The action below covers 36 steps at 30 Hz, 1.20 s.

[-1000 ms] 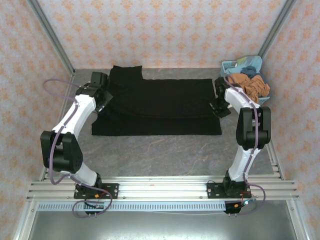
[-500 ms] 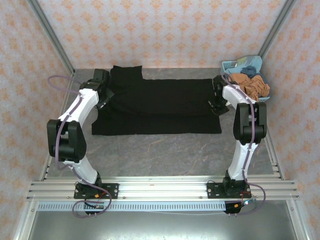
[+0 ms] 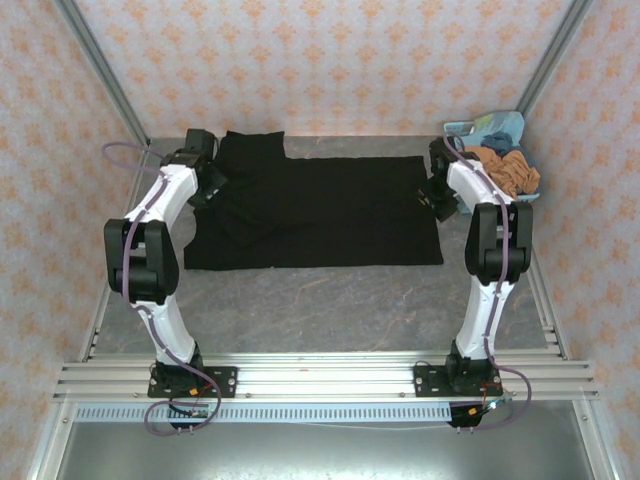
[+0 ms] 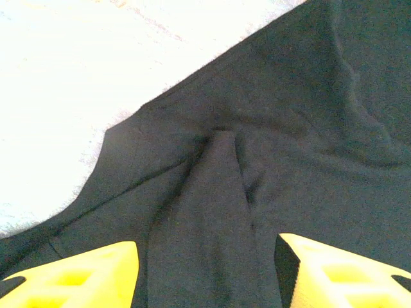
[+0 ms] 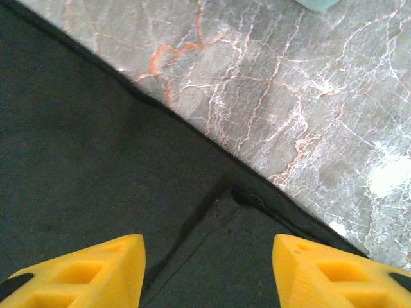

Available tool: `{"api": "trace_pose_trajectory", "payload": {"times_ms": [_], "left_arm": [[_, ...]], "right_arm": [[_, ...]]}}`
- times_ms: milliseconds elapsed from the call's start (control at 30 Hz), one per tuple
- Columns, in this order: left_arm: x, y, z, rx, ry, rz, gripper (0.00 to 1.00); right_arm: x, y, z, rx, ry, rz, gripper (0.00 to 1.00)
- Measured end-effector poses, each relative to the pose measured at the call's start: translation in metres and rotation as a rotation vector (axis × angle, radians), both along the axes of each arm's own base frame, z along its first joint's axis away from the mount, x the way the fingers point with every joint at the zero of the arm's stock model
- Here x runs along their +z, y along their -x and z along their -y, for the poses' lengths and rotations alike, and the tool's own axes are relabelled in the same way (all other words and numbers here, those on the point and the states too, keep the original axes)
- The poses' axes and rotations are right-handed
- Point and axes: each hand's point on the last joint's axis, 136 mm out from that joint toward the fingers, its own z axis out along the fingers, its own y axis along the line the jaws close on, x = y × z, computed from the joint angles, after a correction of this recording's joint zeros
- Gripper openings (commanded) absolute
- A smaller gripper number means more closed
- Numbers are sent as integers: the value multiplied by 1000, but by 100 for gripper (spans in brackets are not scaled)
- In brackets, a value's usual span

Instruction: Fold and stack the t-shirts

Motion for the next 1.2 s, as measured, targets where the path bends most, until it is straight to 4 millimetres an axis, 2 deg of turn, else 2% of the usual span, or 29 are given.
{"api": "trace_pose_trajectory", "payload": {"times_ms": [67, 167, 267, 367, 467, 633, 767, 1200], "left_arm": [[2, 9, 4, -6, 23, 10, 57], [-4, 33, 15, -10, 87, 8, 55], [-22, 56, 28, 0, 173, -16, 54], [-52, 71, 43, 18, 257, -65, 53], [-68, 72, 59, 18, 305, -93, 51], [-84, 67, 74, 10, 337, -112, 48], [-91, 69, 76, 24, 343, -129, 46], [-93, 77, 91, 18, 340, -162, 38]], "right_arm": [[11, 2, -2, 21, -2, 23, 57], [29, 13, -9, 62, -22, 61, 57], [44, 27, -29, 124, -73, 108, 58], [46, 42, -55, 191, -146, 134, 58], [36, 55, -75, 239, -208, 119, 57], [17, 70, -84, 252, -259, 74, 57], [20, 68, -86, 259, -271, 91, 57], [23, 66, -88, 262, -278, 103, 57]]}}
